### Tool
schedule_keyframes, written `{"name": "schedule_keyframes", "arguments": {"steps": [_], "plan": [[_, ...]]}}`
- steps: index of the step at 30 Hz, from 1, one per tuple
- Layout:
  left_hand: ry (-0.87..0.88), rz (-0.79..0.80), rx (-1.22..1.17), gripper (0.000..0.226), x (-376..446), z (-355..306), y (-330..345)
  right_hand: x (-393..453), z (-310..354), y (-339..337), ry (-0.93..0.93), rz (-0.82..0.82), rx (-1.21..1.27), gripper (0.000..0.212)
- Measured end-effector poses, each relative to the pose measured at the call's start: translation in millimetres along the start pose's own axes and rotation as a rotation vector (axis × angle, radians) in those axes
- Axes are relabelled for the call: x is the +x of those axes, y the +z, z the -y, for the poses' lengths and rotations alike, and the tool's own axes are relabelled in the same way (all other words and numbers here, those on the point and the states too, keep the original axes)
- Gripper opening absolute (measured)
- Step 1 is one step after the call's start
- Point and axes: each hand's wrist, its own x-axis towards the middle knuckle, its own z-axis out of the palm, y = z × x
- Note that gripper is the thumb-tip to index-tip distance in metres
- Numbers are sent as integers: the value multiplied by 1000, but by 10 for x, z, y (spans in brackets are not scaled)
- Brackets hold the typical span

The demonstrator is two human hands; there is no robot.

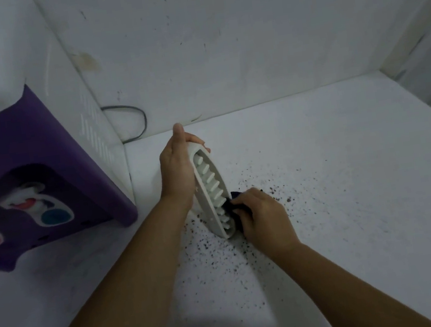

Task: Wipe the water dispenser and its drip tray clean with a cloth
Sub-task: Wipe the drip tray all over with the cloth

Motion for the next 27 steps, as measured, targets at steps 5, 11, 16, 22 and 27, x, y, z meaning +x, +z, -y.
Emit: {"name": "schedule_keyframes", "arguments": {"steps": [5, 11, 16, 22, 27], "plan": [[39, -90, -28, 53, -37, 24, 90, 422, 329, -154, -81, -245, 114, 9], [90, -112, 16, 53, -59, 36, 146, -42, -17, 127, -24, -53, -13, 8], [86, -96, 90, 51, -32, 36, 168, 177, 167, -67, 43, -132, 119, 10], [47, -107, 99, 48, -18, 16, 142, 118, 205, 54, -5, -109, 102, 8], [27, -131, 115, 49, 20, 51, 34, -16, 165, 29, 57, -48, 97, 7]]}}
